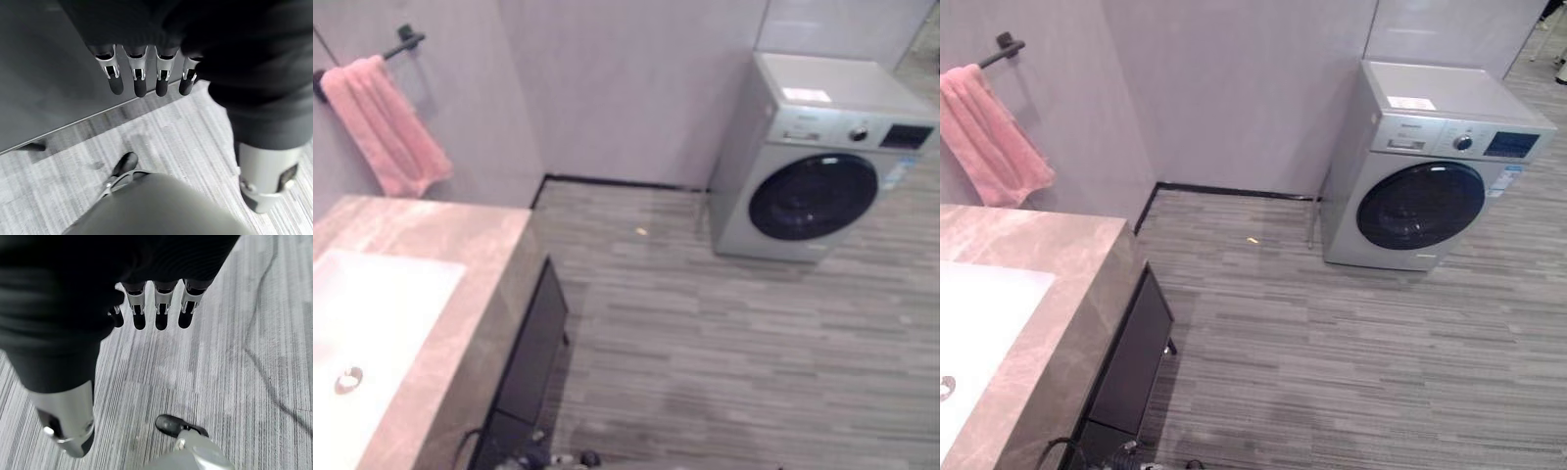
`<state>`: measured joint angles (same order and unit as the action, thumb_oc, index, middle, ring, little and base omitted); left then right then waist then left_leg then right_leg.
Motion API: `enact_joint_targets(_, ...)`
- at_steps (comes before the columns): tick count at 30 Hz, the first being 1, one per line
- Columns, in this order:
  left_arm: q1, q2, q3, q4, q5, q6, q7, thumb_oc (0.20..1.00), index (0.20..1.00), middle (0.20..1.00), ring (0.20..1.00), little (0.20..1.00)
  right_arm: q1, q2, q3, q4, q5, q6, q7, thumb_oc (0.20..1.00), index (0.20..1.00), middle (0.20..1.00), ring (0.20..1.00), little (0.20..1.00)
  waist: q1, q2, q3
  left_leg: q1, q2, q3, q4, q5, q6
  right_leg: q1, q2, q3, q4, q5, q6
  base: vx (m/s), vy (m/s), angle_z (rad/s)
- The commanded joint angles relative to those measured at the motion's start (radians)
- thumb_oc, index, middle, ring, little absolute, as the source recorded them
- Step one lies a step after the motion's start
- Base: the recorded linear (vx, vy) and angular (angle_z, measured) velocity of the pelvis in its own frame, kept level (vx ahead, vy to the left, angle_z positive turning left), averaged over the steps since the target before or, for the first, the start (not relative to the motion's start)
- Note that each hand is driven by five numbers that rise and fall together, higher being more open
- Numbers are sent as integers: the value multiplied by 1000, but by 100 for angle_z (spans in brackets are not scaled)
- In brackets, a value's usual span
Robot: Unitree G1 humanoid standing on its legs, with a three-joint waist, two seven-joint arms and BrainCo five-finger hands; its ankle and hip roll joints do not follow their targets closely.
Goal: Put brush and paste in cup on sink, flatten towel.
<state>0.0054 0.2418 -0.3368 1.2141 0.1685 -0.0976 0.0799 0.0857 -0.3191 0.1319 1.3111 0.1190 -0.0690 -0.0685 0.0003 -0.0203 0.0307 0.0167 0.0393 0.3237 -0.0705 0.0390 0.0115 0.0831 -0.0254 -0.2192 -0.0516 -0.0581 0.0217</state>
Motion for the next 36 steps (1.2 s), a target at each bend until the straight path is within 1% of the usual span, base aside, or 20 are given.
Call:
enact_joint_targets(1, -86, -23, -10, 34, -13, 0, 11, 1000, 1000, 1000, 1000, 1000, -37, -26, 15, 51, 5, 0, -20, 1000, 1000, 1000, 1000, 1000, 21, 6, 46, 31, -47, -65, -17, -64, -5, -28, -4, -13, 20, 35, 62, -66, -254, 27)
enact_joint_targets(3, -95, -27, -12, 40, -17, 4, 11, 1000, 1000, 1000, 1000, 1000, -37, -19, 21, 56, 3, 2, -18, 1000, 1000, 1000, 1000, 1000, 23, 0, 50, 23, -43, -77, -17, -46, -7, -25, 2, -31, 16, 36, 47, -69, -175, 40)
enact_joint_targets(4, -95, -27, -12, 40, -17, 4, 11, 1000, 1000, 1000, 1000, 1000, -37, -19, 21, 56, 3, 2, -18, 1000, 1000, 1000, 1000, 1000, 22, 0, 50, 23, -43, -77, -17, -45, -7, -25, 2, -32, 16, 36, 47, -59, -185, 34)
enact_joint_targets(7, -92, -32, 4, 50, -39, 7, 20, 1000, 1000, 1000, 1000, 1000, -44, -12, 19, 56, 23, -1, -20, 1000, 1000, 1000, 1000, 1000, 31, -6, 55, 17, -35, -104, -17, -25, -18, -18, 12, -46, 20, 22, 31, -21, -165, 19)
enact_joint_targets(10, -88, -38, 30, 59, -75, 10, 23, 1000, 1000, 1000, 1000, 1000, -45, -12, 11, 55, 39, -7, -23, 1000, 1000, 1000, 1000, 1000, 35, -12, 56, 6, -31, -121, -6, -18, -25, -12, 16, -58, 17, 17, 23, 4, -146, 19)
enact_joint_targets(16, -84, -37, 26, 85, -61, 20, 19, 1000, 1000, 1000, 1000, 1000, -42, -9, 9, 58, 56, -11, -26, 1000, 1000, 1000, 1000, 1000, 38, -19, 49, 1, -19, -143, 19, -17, -36, 6, 29, -70, 19, 0, 5, 33, -121, 17)
enact_joint_targets(19, -102, -36, 23, 112, -42, 36, 24, 1000, 1000, 1000, 1000, 1000, -58, -8, 11, 54, 67, -6, -24, 1000, 1000, 1000, 1000, 1000, 37, -34, 68, -54, -3, -141, 158, -54, -42, 5, 29, -61, 35, -10, -8, 8, -133, 0)
enact_joint_targets(20, -103, -38, 25, 113, -48, 37, 22, 1000, 1000, 1000, 1000, 1000, -60, -11, 13, 55, 68, -6, -22, 1000, 1000, 1000, 1000, 1000, 40, -33, 77, -66, 2, -147, 210, -80, -49, 15, 32, -52, 40, -18, -8, 34, -109, -7)
enact_joint_targets(22, -106, -40, 28, 112, -52, 36, 20, 1000, 1000, 1000, 1000, 1000, -59, -11, 21, 57, 60, -3, -14, 1000, 1000, 1000, 1000, 1000, 46, -39, 90, -110, 1, -157, 307, -80, -49, 25, 34, -49, 43, -25, -17, 40, -106, -14)
enact_joint_targets(23, -109, -41, 23, 105, -62, 32, 17, 1000, 1000, 1000, 1000, 1000, -51, -12, 24, 63, 51, 0, -10, 1000, 1000, 1000, 1000, 1000, 47, -41, 94, -141, -2, -163, 342, -59, -46, 24, 34, -59, 43, -24, -26, 28, -73, -9)
enact_joint_targets(24, -109, -41, 22, 100, -71, 30, 14, 1000, 1000, 1000, 1000, 1000, -48, -14, 25, 66, 48, 1, -10, 1000, 1000, 1000, 1000, 1000, 47, -40, 97, -154, -7, -174, 343, -53, -45, 27, 35, -61, 40, -25, -26, 21, -43, 2)
enact_joint_targets(26, -103, -45, 32, 82, -127, 15, -9, 1000, 1000, 1000, 1000, 1000, -32, -18, 20, 77, 42, 3, -7, 1000, 1000, 1000, 1000, 1000, 47, -42, 97, -192, -29, -192, 293, -48, -37, 31, 30, -72, 30, -26, -23, 50, -13, 13)
enact_joint_targets(27, -103, -45, 32, 82, -127, 15, -9, 1000, 1000, 1000, 1000, 1000, -32, -18, 20, 77, 42, 3, -7, 1000, 1000, 1000, 1000, 1000, 46, -42, 97, -191, -29, -193, 292, -47, -37, 31, 30, -72, 30, -26, -23, 92, -9, 13)
enact_joint_targets(28, -100, -44, 36, 64, -138, 6, -8, 1000, 1000, 1000, 1000, 1000, -24, -21, 18, 84, 33, 4, -7, 1000, 1000, 1000, 1000, 1000, 51, -42, 96, -209, -41, -204, 236, -19, -40, 34, 33, -79, 24, -27, -20, 153, 0, 19)
enact_joint_targets(29, -93, -38, 36, 56, -140, 5, -10, 1000, 1000, 1000, 1000, 1000, -20, -18, 18, 87, 33, 2, -4, 1000, 1000, 1000, 1000, 1000, 56, -41, 94, -194, -50, -223, 145, 15, -41, 39, 37, -79, 27, -32, -18, 153, 0, 18)
enact_joint_targets(30, -93, -38, 36, 56, -140, 5, -10, 1000, 1000, 1000, 1000, 1000, -20, -18, 18, 87, 33, 2, -4, 1000, 1000, 1000, 1000, 1000, 56, -42, 94, -193, -50, -223, 144, 15, -41, 38, 37, -80, 27, -32, -18, 220, 32, 19)
enact_joint_targets(31, -83, -40, 36, 58, -142, 3, -13, 1000, 1000, 1000, 1000, 1000, -14, -16, 23, 86, 28, -1, -5, 1000, 1000, 1000, 1000, 1000, 55, -33, 92, -200, -48, -230, 31, 61, -51, 40, 44, -85, 33, -44, -19, 199, 48, 9)
enact_joint_targets(32, -79, -42, 36, 62, -139, 3, -14, 1000, 1000, 1000, 1000, 1000, -13, -14, 25, 84, 25, -2, -6, 1000, 1000, 1000, 1000, 1000, 54, -29, 91, -197, -47, -224, -16, 69, -55, 43, 49, -83, 36, -48, -17, 267, 66, 4)
enact_joint_targets(34, -70, -40, 40, 74, -125, 4, -15, 1000, 1000, 1000, 1000, 1000, -22, -11, 33, 74, 20, -5, -4, 1000, 1000, 1000, 1000, 1000, 58, -26, 90, -211, -46, -214, -17, 57, -58, 63, 54, -62, 40, -56, -13, 225, 68, -1)
enact_joint_targets(36, -64, -39, 43, 75, -125, 6, -16, 1000, 1000, 1000, 1000, 1000, -24, -11, 38, 69, 18, -6, -2, 1000, 1000, 1000, 1000, 1000, 62, -25, 86, -207, -46, -219, -17, 65, -57, 70, 56, -51, 41, -60, -11, 261, 93, -27)
